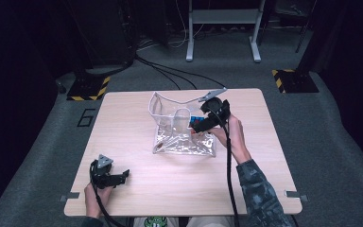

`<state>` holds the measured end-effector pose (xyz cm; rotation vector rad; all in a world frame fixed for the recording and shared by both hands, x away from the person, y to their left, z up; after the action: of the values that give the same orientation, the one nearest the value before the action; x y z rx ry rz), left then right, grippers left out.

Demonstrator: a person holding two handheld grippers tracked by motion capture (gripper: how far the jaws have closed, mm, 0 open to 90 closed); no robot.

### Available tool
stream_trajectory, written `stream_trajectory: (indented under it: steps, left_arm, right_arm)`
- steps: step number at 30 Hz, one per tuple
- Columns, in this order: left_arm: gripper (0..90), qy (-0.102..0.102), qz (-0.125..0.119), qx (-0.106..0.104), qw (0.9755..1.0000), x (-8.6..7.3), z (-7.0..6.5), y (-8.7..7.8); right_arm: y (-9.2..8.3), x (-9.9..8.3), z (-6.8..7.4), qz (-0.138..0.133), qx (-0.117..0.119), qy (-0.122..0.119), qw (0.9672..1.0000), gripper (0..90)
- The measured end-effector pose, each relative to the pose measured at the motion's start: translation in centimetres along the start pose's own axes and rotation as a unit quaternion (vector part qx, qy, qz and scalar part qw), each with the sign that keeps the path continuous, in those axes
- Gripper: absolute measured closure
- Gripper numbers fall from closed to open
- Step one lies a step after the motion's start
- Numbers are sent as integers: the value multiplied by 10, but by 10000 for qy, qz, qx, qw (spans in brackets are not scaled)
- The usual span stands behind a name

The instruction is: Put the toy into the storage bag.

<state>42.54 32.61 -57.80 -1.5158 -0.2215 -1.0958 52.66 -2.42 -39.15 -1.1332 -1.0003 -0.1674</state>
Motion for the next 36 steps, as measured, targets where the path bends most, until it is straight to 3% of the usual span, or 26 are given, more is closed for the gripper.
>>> stream_trajectory:
  steps: [2, 12, 27, 36]
  left_arm:
    - [120, 2, 3, -3, 10000, 0, 0, 0]
    - [120, 3, -1, -3, 10000, 0, 0, 0]
    - [120, 1, 1, -2, 10000, 0, 0, 0]
    - [120, 3, 2, -3, 10000, 0, 0, 0]
  right_arm:
    - [-5, -2, 0, -92, -13, -78, 9999, 0]
    - [-21, -24, -5, -185, -95, -12, 9998, 0]
    - [-18, -75, -26, 38, -297, 124, 9995, 0]
    - [-16, -103, -34, 110, -371, 350, 9986, 0]
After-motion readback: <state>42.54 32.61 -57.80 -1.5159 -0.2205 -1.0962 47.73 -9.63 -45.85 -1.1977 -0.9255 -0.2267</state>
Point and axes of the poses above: each handheld gripper's, and its own axes: y roughly forward along the jaws, x roughly out of its top, z roughly to its left, the point moved 7 cm from there along y, roughly forward along the jaws, and after that the axes turned 11 degrees about y, right-handed, at the moved point
